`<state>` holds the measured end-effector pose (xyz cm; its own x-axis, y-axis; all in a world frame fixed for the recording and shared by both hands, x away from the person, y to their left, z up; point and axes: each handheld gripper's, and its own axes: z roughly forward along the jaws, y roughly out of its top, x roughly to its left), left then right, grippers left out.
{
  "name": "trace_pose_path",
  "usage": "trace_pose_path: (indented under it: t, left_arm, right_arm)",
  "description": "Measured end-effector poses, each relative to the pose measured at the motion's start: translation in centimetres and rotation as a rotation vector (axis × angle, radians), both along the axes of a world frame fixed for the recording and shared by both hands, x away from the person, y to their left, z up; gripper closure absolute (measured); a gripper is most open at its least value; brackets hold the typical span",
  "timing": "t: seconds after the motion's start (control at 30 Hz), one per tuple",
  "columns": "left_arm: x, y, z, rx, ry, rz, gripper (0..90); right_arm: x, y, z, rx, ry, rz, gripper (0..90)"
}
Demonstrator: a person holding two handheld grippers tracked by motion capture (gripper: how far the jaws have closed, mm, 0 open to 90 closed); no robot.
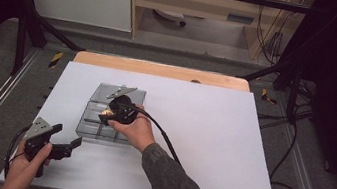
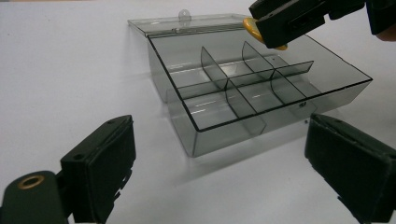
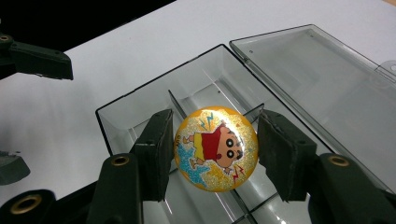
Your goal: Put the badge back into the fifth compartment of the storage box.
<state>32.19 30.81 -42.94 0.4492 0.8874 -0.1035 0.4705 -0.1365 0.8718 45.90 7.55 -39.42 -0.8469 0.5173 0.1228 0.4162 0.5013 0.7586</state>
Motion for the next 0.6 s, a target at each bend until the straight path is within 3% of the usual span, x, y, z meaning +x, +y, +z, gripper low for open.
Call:
trace_pose_path:
  t: [0.6]
  left_arm:
    - [0.0, 0.0, 0.0, -0.003, -0.003, 0.001, 8.9]
  right_arm:
    - [0.1, -0.4, -1.3, 0.000, 0.028, -0.018, 47.0]
